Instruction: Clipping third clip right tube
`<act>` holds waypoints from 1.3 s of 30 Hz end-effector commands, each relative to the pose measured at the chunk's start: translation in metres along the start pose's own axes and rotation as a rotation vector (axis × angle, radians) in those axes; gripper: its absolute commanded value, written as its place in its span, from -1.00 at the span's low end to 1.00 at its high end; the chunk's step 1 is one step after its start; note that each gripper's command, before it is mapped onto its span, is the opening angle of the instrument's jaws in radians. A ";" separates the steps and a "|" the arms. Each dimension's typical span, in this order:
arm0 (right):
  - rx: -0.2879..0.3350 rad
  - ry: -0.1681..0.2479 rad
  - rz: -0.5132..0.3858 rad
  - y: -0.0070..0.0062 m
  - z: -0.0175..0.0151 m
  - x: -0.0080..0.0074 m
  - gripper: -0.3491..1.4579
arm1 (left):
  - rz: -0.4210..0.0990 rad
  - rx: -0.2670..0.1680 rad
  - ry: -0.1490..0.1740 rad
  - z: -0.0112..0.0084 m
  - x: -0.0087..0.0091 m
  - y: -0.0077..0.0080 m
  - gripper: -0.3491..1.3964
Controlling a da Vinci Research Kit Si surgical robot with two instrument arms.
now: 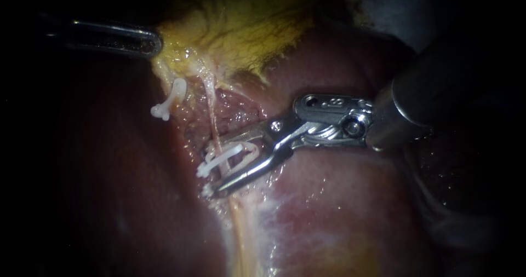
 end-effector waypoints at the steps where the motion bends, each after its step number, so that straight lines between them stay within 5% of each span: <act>1: -0.002 -0.002 0.001 0.0001 0.0000 0.0001 0.00 | 0.000 0.000 0.000 0.0000 0.0000 0.0000 -1.00; 11: 0.003 0.059 0.013 0.0022 0.0009 0.0015 0.00 | 0.000 -0.001 0.000 0.0000 0.0000 -0.0001 -1.00; 17: 0.024 0.131 0.020 0.0033 0.0009 0.0020 0.01 | 0.000 -0.001 0.000 0.0000 0.0000 -0.0002 -1.00; 22: 0.111 0.212 0.053 0.0040 0.0005 0.0028 0.01 | 0.000 -0.001 0.000 0.0000 0.0000 -0.0002 -1.00; 30: 0.250 0.283 0.086 0.0038 0.0000 0.0032 -0.01 | 0.000 -0.001 0.000 0.0000 0.0000 -0.0002 -1.00; 39: 0.205 0.324 0.116 0.0032 -0.0007 0.0049 -0.07 | 0.000 -0.001 0.000 0.0000 0.0000 -0.0002 -1.00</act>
